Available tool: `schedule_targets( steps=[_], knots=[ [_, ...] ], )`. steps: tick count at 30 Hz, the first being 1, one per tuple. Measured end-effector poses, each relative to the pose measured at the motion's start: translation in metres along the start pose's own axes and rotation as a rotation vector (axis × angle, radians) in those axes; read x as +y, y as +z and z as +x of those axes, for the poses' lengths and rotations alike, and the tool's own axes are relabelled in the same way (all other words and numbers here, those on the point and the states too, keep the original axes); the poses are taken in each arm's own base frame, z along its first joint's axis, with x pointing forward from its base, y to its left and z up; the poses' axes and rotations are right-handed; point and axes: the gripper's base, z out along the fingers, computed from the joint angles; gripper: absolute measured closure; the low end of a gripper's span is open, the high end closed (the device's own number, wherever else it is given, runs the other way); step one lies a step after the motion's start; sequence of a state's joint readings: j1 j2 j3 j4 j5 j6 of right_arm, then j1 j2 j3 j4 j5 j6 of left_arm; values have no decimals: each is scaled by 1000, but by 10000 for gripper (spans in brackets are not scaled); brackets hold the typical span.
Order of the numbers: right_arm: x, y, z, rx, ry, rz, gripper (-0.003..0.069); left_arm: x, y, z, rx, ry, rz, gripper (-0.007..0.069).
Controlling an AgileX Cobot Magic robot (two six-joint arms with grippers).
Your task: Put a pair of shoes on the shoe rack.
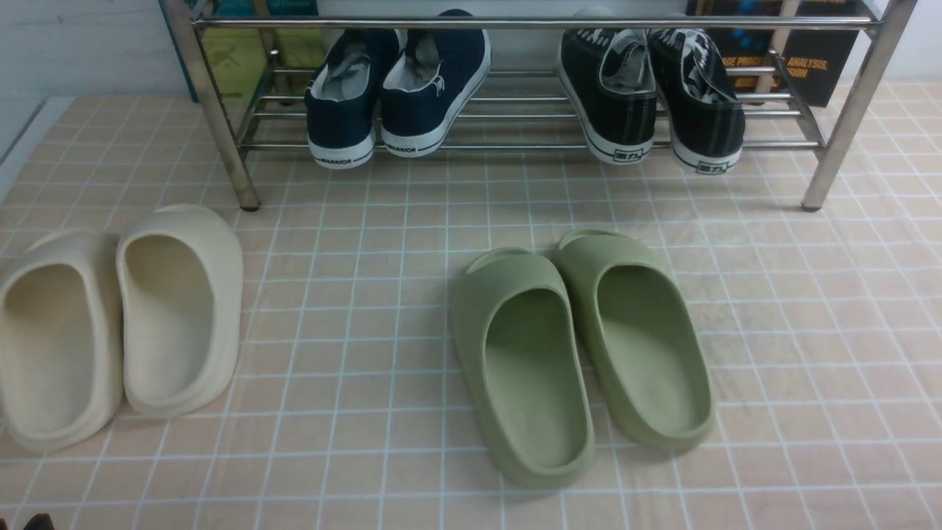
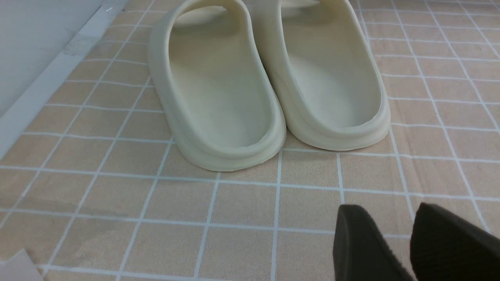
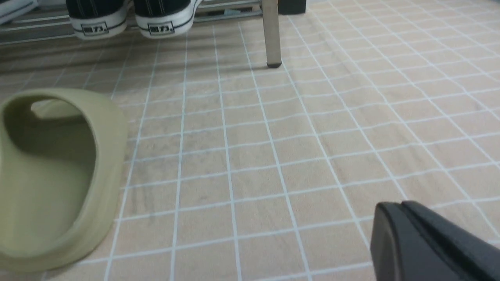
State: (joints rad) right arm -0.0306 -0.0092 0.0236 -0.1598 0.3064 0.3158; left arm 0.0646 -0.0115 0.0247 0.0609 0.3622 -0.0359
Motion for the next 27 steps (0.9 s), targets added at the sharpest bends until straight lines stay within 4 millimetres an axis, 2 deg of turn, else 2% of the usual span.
schedule_targets(
  steps=[11,27],
  knots=[
    [0,-1,3,49,-74,-13,675,0,0,0,0,1,0,387],
    [1,-1,4,54,-58,-24,669,0,0,0,0,1,0,387]
  ],
)
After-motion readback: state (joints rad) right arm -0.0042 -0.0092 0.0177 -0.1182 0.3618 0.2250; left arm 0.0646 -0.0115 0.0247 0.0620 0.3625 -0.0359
